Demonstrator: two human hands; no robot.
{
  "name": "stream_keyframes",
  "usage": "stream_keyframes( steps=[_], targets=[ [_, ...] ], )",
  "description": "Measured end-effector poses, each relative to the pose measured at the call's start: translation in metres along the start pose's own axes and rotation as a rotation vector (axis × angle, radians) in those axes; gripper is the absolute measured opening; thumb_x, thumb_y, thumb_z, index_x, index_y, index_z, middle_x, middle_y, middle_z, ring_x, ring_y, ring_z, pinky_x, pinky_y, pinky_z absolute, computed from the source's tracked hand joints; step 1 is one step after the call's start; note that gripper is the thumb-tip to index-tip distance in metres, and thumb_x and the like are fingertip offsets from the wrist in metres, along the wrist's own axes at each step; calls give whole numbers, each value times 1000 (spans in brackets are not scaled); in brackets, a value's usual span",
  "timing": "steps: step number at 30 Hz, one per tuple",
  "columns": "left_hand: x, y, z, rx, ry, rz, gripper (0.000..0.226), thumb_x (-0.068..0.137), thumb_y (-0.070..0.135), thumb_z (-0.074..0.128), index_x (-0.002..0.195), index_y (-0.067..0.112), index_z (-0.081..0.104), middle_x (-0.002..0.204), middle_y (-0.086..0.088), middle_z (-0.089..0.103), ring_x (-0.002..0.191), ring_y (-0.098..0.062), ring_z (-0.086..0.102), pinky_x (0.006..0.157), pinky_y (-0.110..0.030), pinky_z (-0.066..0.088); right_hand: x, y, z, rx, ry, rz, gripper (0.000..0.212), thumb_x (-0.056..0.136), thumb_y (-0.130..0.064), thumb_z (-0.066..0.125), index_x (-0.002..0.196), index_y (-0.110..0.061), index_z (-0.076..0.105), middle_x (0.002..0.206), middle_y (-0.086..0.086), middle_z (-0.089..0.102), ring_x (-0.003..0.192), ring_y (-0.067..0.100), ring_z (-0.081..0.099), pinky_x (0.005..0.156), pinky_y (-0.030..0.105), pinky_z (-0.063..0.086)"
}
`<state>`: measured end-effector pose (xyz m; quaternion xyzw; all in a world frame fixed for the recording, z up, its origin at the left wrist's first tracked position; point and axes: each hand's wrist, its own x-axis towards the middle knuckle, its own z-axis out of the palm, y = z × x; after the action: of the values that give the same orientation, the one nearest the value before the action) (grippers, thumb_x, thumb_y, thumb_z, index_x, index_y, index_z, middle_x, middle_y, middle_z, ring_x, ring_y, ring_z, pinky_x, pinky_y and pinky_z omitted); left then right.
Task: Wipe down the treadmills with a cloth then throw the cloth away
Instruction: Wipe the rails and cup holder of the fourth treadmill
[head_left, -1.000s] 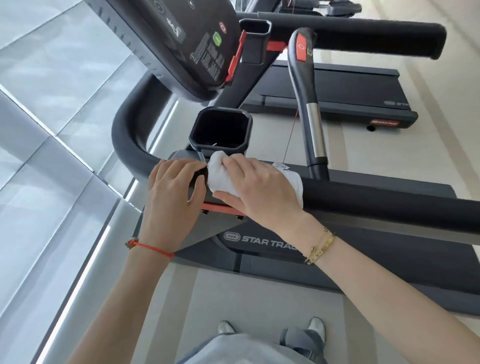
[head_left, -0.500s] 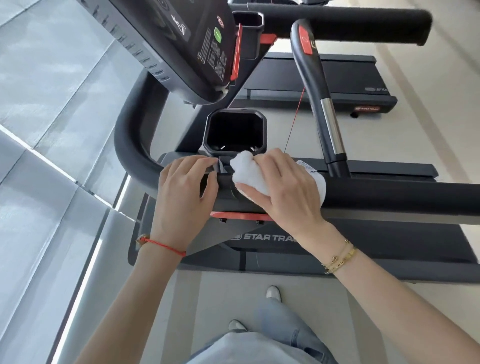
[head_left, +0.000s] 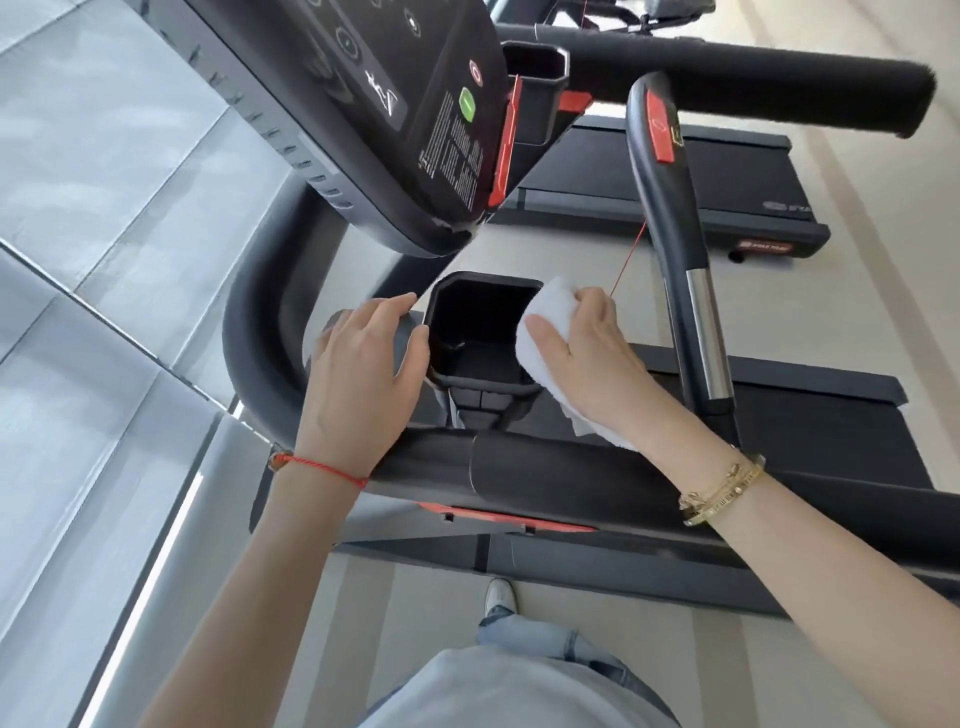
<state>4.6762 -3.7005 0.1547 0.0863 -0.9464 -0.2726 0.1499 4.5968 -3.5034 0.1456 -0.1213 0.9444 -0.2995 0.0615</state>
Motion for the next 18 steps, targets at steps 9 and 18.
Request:
stream_keyframes(
  steps=[9,18],
  targets=[
    [13,-8,7,-30,-74,-20,35,99,28,52,129,13,61,120,-1,66,112,-17,60,100,-31,45,68,0,-18,-14,-280,-368,42,98,-41,48,133,-21,40,127,-7,48,109,19,49,84,34,37],
    [13,-7,4,-63,-110,-3,36,99,28,52,130,13,60,119,-1,66,109,-19,62,99,-40,48,85,-27,-8,-271,-264,-535,40,99,-43,43,129,-18,43,128,-2,52,102,27,56,82,42,43]
  ],
)
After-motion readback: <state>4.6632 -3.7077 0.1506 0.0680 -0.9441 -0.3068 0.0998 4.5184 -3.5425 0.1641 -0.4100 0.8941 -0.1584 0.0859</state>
